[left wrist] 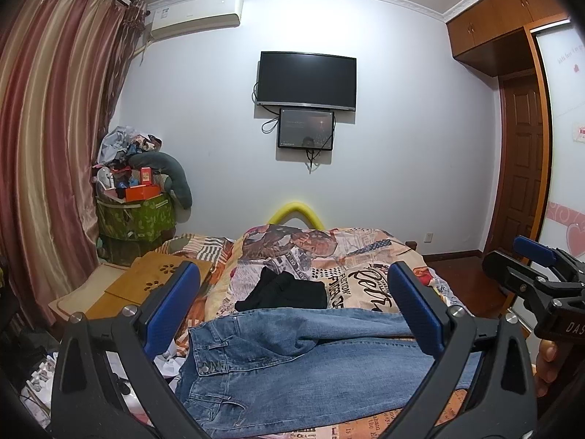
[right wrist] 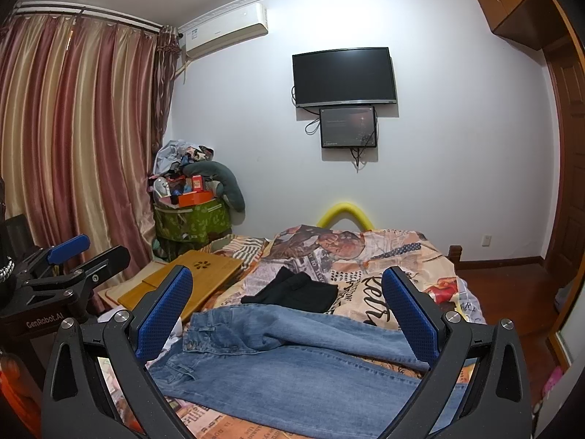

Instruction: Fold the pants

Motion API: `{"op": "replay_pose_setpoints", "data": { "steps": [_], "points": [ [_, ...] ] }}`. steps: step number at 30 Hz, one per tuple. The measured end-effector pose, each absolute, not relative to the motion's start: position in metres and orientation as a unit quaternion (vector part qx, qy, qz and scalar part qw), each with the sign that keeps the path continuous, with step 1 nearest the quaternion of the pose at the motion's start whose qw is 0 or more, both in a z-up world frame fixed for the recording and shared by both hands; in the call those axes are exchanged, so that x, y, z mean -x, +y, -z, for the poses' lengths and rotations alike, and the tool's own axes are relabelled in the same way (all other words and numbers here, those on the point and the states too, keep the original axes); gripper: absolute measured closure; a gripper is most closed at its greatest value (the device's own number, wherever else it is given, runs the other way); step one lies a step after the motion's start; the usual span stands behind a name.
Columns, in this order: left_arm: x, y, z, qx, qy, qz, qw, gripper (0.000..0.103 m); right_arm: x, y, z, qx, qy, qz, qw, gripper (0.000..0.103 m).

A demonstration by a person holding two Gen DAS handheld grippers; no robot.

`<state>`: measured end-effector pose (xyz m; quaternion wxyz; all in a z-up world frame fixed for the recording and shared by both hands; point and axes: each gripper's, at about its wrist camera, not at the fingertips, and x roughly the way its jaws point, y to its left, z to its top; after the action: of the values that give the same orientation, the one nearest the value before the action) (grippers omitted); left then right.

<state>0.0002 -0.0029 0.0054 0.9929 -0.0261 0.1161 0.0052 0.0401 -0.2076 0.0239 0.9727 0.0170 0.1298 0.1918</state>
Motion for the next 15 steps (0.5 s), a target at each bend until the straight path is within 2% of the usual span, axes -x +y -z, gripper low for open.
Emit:
{"op": "replay_pose_setpoints", "data": {
  "steps": [15],
  "points": [
    [0.0001,-0.0046,-0.0064,0.026,0.115,-0.005,0.993,0.000,-0.0400,-0.2077,-0.0227,-0.018,0.130,-0.191,0.973,0.000]
  ]
}}
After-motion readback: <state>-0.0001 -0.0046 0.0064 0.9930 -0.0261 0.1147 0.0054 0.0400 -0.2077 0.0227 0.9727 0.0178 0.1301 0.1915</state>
